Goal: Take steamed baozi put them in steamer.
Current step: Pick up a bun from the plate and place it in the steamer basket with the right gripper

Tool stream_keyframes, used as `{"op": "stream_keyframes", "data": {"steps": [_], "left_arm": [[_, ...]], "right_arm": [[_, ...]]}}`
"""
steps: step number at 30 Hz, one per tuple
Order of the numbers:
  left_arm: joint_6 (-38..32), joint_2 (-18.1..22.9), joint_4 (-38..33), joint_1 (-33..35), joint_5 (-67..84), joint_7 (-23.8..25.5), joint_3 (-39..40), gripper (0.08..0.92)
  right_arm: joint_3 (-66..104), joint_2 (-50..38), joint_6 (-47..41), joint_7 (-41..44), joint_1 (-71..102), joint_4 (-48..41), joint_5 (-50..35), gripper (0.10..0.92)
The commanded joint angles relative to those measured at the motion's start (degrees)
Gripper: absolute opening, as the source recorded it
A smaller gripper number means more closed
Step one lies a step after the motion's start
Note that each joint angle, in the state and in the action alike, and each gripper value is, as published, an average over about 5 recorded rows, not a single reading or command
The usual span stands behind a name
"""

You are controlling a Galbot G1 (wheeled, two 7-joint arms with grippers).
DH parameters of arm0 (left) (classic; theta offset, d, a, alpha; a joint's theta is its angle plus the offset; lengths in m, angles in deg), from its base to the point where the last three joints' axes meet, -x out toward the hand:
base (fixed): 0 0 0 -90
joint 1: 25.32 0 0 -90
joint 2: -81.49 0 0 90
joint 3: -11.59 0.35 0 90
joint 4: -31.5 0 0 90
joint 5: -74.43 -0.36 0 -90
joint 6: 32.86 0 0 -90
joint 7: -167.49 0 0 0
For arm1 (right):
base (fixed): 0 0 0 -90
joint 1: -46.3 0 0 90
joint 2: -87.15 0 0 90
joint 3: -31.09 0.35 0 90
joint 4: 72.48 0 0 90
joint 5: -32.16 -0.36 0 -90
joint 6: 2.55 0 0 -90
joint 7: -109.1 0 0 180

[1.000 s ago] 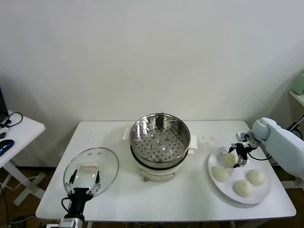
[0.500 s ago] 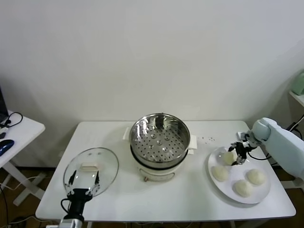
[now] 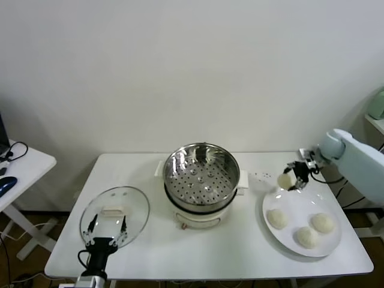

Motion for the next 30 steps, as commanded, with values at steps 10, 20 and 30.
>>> {"op": "stream_keyframes", "data": {"steps": [10, 20, 30], "left_arm": [[0.2, 0.2, -0.8, 0.6, -0.6, 0.0, 0.3, 0.823], [0.6, 0.7, -1.7, 0.7, -0.2, -0.1, 0.2, 0.823], [0.5, 0.5, -1.3, 0.8, 0.7, -0.2, -0.7, 0.823]], "right_arm": [[-9.9, 14.4, 12.7, 1.7, -16.8, 21.5, 19.3, 0.701], [-3.7, 27.7, 19.8, 1.4, -7.3, 14.2, 35.4, 0.704], [-3.2, 32.9, 21.0, 1.1, -2.4, 8.3, 38.5, 0.7]]}}
